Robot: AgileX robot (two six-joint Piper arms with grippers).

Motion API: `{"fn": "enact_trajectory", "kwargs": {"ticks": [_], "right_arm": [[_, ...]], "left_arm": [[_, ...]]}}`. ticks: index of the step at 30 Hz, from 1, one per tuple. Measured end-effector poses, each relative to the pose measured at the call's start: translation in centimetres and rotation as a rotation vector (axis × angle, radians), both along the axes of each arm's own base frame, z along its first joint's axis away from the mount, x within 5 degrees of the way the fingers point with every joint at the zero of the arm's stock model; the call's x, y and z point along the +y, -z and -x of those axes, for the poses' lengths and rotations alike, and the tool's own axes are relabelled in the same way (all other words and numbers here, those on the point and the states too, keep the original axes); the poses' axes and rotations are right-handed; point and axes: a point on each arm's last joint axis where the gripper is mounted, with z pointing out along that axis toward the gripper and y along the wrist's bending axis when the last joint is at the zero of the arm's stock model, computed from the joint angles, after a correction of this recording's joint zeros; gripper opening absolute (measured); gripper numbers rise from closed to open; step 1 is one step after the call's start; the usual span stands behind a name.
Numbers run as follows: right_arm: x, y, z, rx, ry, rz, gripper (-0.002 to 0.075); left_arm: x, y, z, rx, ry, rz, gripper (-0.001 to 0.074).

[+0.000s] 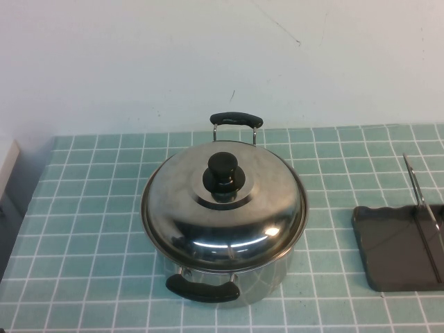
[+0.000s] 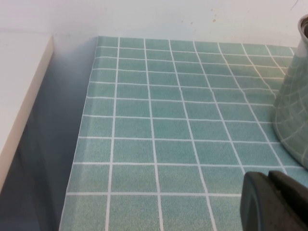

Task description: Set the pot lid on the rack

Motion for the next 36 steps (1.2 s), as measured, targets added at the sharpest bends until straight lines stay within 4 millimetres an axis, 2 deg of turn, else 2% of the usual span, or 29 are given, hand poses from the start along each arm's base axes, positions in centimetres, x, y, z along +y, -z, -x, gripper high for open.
{"fn": "enact_trajectory", "kwargs": {"ticks": [7, 9, 11, 15, 17, 20, 26, 29, 33, 36], "right_arm": [[0.0, 0.0, 0.0, 0.000, 0.000, 0.002, -0.0003], [0.0, 0.0, 0.0, 0.000, 0.000, 0.002, -0.0003], [0.0, 0.0, 0.0, -0.001, 0.004, -0.013, -0.0003], [0.2, 0.0, 0.0, -0.004, 0.010, -0.099, -0.0003], [0.4, 0.0, 0.0, -0.005, 0.009, -0.170, -0.0003], [0.8, 0.0, 0.0, -0.010, 0.005, -0.271, -0.0003], [1.6, -0.2, -0.1, -0.015, 0.006, -0.567, -0.0003], [2.0, -0.3, -0.1, -0.014, 0.003, -0.699, -0.0003], [2.1, -0.6, -0.1, -0.046, 0.004, -0.763, -0.0003], [2.0, -0.9, -0.2, -0.081, 0.008, -0.786, -0.0003]], "left_arm": [[0.0, 0.0, 0.0, 0.000, 0.000, 0.000, -0.0004], [-0.1, -0.1, 0.0, -0.008, -0.003, 0.053, -0.0004], [-0.4, -0.3, -0.1, -0.014, -0.012, 0.242, -0.0004], [-1.2, -1.1, -0.1, 0.007, -0.035, 0.822, -0.0004], [-1.3, -1.4, -0.1, -0.006, -0.041, 0.947, -0.0004], [-1.1, -1.8, -0.2, -0.044, -0.052, 1.006, -0.0004], [-0.9, -2.0, -0.2, -0.086, -0.044, 0.925, -0.0004], [-1.3, -2.6, 0.0, -0.092, 0.024, 0.739, -0.0004], [-1.8, -7.5, 0.7, -0.181, 0.157, 0.438, -0.0003], [-1.9, -10.9, 0.1, -0.225, 0.185, 0.275, -0.0004]]}}
